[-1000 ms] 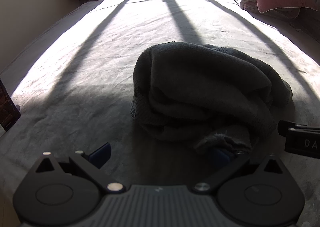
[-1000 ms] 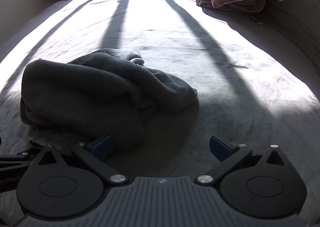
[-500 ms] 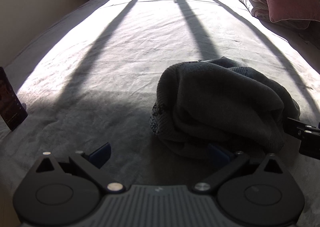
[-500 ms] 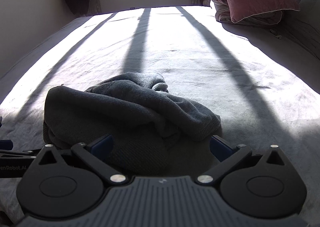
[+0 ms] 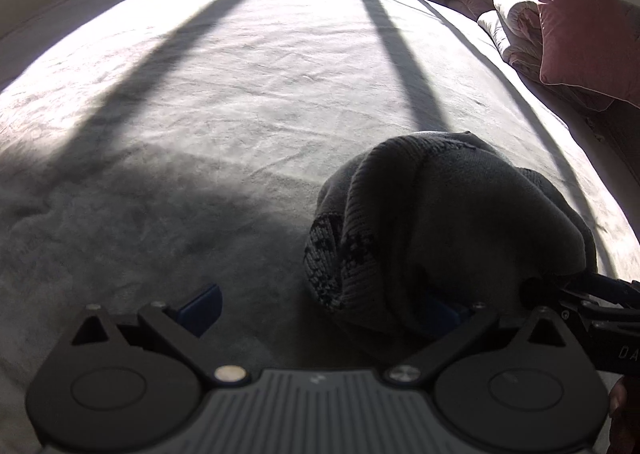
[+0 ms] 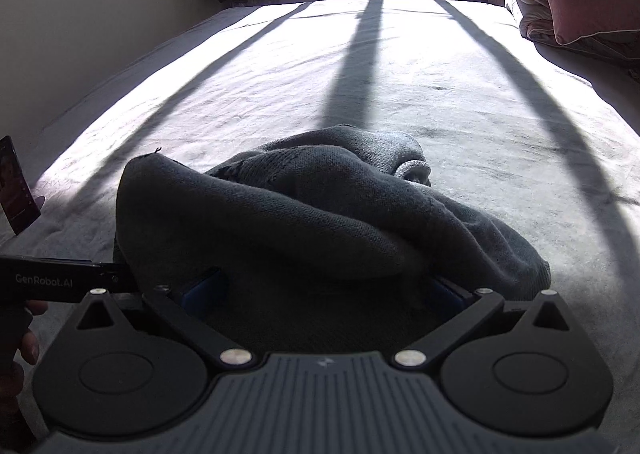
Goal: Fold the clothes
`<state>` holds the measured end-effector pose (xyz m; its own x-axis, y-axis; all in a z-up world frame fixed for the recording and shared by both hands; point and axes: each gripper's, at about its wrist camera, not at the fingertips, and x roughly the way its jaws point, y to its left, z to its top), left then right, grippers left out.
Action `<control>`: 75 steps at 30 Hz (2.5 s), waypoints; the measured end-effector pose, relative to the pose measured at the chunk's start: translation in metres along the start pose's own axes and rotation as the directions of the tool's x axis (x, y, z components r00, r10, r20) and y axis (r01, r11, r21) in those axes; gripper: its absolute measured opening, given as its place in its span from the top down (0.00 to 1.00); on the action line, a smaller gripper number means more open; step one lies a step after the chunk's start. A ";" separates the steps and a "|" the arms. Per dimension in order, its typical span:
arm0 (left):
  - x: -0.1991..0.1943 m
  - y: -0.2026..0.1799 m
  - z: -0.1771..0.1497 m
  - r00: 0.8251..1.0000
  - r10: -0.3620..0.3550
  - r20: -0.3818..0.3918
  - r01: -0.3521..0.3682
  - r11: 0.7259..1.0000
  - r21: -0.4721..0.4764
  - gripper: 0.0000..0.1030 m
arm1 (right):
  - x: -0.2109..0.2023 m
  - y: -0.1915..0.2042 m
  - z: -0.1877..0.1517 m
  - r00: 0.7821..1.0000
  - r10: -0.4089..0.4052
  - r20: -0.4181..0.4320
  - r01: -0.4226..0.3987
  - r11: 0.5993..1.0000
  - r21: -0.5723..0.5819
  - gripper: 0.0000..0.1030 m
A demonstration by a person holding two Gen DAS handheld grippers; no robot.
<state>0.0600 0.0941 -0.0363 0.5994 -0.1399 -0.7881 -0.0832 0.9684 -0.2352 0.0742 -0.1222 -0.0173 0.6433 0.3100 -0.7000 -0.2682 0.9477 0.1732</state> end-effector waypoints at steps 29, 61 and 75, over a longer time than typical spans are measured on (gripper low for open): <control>-0.003 0.013 -0.001 0.993 -0.080 0.082 0.077 0.996 0.039 0.01 | -0.004 0.018 -0.011 0.997 0.071 0.004 -0.070 0.985 -0.161 0.46; -0.007 0.019 0.005 0.987 -0.121 0.105 0.134 0.984 -0.121 0.03 | -0.077 -0.068 -0.045 1.000 -0.010 -0.013 0.012 0.992 0.125 0.91; 0.012 0.007 0.010 0.971 -0.208 0.120 0.226 0.959 -0.172 0.92 | -0.084 -0.085 -0.020 0.995 -0.005 0.097 -0.026 0.949 0.315 0.37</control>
<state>0.0746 0.1010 -0.0415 0.6945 -0.3123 -0.6482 -0.0811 0.8612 -0.5017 0.0288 -0.2306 0.0130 0.7111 0.3109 -0.6305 -0.0451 0.9152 0.4005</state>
